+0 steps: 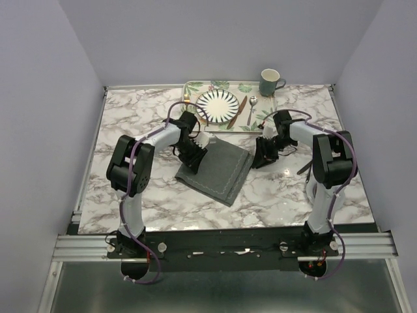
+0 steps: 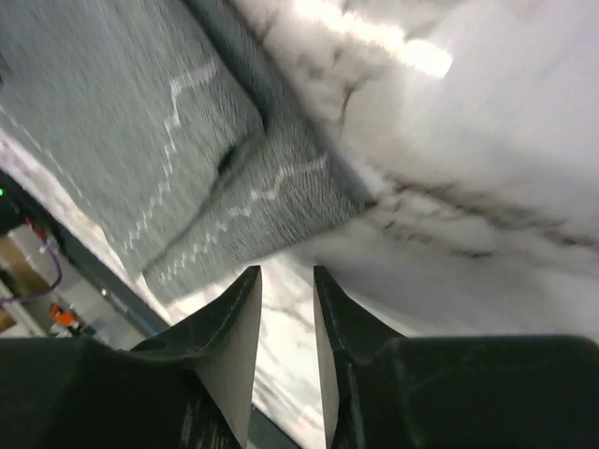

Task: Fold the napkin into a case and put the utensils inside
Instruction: Fold the rectangle-folded napkin at the center of the board.

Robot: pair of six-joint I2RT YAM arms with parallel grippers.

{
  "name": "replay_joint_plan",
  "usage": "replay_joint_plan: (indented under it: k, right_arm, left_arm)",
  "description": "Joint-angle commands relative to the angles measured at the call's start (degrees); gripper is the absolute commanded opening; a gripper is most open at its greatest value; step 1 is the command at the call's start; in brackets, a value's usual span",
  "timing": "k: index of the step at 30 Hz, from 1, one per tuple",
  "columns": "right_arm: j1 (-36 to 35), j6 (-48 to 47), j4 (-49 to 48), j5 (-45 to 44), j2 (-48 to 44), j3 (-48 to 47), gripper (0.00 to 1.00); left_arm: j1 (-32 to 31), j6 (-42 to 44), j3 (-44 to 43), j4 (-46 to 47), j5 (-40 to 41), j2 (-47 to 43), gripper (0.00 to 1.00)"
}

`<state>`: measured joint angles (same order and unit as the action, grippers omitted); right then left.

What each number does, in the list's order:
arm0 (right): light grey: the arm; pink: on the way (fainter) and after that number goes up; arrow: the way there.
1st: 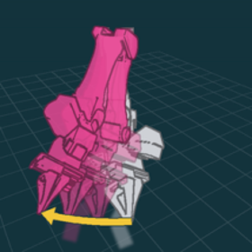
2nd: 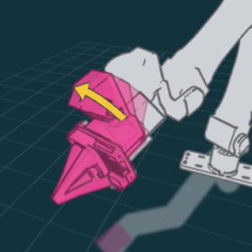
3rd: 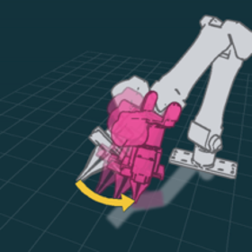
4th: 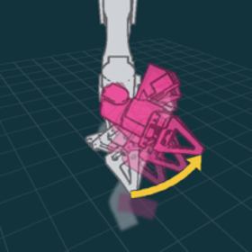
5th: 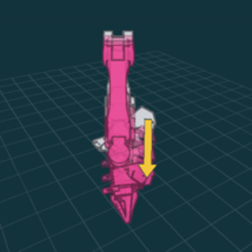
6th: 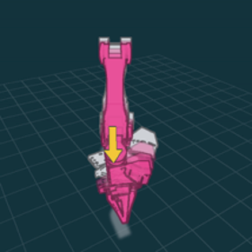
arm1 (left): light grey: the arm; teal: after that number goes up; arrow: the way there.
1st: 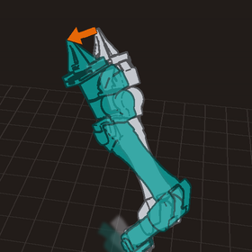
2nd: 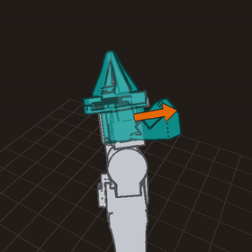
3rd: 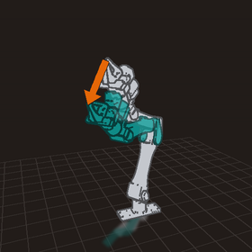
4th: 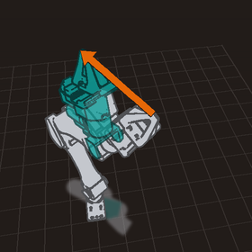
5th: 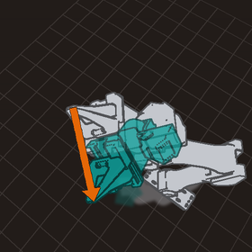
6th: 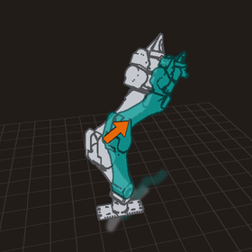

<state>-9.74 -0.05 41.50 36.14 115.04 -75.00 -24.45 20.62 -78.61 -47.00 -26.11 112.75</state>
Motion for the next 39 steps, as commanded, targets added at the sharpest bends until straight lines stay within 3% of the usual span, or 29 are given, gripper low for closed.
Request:
replay_joint_plan:
  k: [1, 5, 8, 12, 19, 22, 26, 39]
  right_arm:
    - [-2.3, -1.09, 0.95, 4.54, -3.84, 8.11, 0.36]
    - [-3.45, 1.71, 0.69, 8.06, -8.16, 13.03, 0.37]
    - [-3.27, 5.22, 0.17, 8.24, -10.01, 14.53, 0.41]
    - [-3.01, 12.17, -6.23, 8.33, -12.12, 16.29, 0.49]
    - [-3.01, 21.23, -11.96, 7.72, -9.76, 14.62, 0.58]
    - [-3.01, 22.99, -12.05, 7.28, -7.04, 13.48, 0.53]
    - [-3.01, 24.31, -12.14, 7.02, -4.92, 13.13, 0.4]
    - [-3.01, 25.37, -13.19, 5.43, -1.93, 13.65, 0.32]
  left_arm:
    - [3.78, 8.12, 0.12, 0.06, 0.89, -2.96, 0.4]
    - [2.49, 6.74, 3.18, 5.59, -1.84, -10.94, 0.49]
    - [-3.9, 1.2, 5.3, 12.71, 3.41, -14.82, 0.51]
    - [-11.3, -14.76, 5.31, 19.74, 10.97, -14.67, 0.53]
    - [-21.15, -21.84, 6.36, 24.68, 22.5, -12.65, 0.53]
    - [-23.79, -22.73, 5.05, 25.12, 25.14, -10.62, 0.52]
    - [-25.91, -23.61, 3.21, 26.0, 25.67, -7.38, 0.52]
    - [-28.02, -22.12, -0.4, 25.47, 29.27, -1.13, 0.52]
